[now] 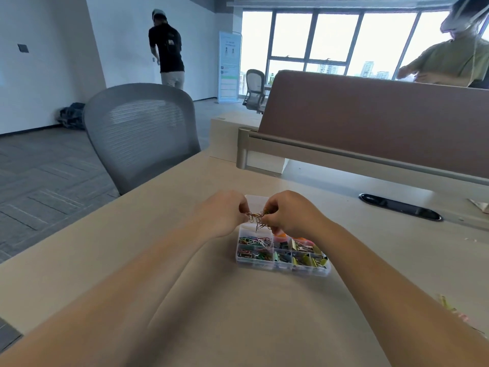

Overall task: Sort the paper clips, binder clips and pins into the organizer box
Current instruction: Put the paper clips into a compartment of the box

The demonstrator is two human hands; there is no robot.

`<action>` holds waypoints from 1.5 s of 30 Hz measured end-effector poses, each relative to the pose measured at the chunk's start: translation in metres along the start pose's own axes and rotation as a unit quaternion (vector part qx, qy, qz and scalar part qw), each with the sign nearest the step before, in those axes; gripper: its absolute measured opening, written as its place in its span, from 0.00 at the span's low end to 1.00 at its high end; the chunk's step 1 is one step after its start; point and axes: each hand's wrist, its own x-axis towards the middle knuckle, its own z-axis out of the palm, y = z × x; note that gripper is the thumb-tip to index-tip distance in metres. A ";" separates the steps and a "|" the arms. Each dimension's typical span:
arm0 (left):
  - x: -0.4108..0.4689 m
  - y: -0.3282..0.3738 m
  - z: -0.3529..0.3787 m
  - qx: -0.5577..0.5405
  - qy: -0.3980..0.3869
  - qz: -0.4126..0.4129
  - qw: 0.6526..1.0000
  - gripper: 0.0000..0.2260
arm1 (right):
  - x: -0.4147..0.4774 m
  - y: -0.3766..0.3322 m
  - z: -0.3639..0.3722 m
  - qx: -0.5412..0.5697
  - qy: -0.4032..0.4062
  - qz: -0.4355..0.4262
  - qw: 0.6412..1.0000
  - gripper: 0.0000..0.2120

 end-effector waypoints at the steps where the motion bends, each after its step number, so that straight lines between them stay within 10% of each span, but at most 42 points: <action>1: 0.000 0.000 0.001 -0.003 -0.003 0.001 1.000 0.02 | 0.001 0.000 0.002 -0.002 -0.003 0.001 1.000 0.05; 45: 0.002 0.000 0.023 0.047 -0.061 0.052 0.996 0.12 | 0.012 0.003 0.026 -0.153 -0.007 0.020 0.988 0.09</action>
